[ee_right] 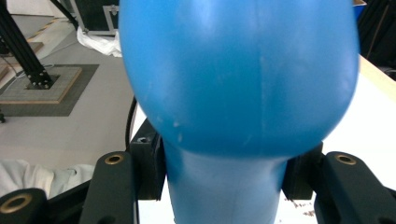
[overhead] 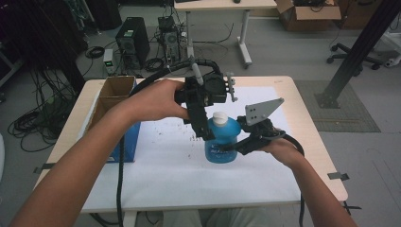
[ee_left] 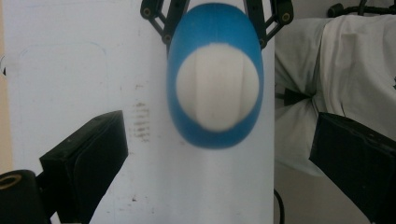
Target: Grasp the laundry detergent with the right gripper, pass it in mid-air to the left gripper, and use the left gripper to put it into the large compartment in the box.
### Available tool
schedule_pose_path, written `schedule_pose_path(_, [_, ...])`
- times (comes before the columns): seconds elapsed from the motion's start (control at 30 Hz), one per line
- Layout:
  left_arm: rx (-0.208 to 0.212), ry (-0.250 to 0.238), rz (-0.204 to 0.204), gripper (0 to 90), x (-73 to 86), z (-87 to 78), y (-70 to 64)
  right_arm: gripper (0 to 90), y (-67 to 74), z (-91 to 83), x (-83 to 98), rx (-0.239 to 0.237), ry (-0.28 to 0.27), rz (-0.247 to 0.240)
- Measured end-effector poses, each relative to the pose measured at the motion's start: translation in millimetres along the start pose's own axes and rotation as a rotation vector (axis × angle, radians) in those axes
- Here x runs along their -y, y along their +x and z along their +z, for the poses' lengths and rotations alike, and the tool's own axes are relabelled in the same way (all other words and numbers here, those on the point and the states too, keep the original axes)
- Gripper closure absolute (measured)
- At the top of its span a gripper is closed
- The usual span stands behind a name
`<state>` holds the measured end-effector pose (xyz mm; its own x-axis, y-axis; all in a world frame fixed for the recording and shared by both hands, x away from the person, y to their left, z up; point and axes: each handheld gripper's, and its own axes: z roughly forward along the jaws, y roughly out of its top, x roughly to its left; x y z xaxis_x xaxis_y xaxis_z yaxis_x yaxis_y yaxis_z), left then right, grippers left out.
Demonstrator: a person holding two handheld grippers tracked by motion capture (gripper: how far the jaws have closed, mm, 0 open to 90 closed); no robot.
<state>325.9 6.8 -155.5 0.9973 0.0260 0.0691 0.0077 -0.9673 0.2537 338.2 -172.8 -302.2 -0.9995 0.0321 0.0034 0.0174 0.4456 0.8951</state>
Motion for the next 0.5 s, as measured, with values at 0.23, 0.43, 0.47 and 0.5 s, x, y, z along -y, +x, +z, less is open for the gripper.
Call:
schedule_pose_path(0.23, [-0.007, 0.02, 0.005, 4.6, -5.5, 6.1, -1.2, 44.6, -3.9, 10.0, -6.0, -0.024, 0.014, -0.011])
schedule_pose_path(0.43, [-0.013, 0.041, 0.002, 4.7, -8.0, 11.9, 0.7, 44.6, -6.0, 13.4, -7.0, -0.038, 0.019, -0.014])
schedule_pose_path(0.47, [-0.015, 0.046, 0.003, 4.7, -8.5, 12.8, 1.1, 44.6, -6.1, 13.9, -7.0, -0.04, 0.019, -0.009])
schedule_pose_path(0.5, [-0.018, 0.049, 0.002, 4.8, -8.9, 13.9, 1.5, 44.6, -6.8, 14.4, -6.8, -0.04, 0.02, -0.014])
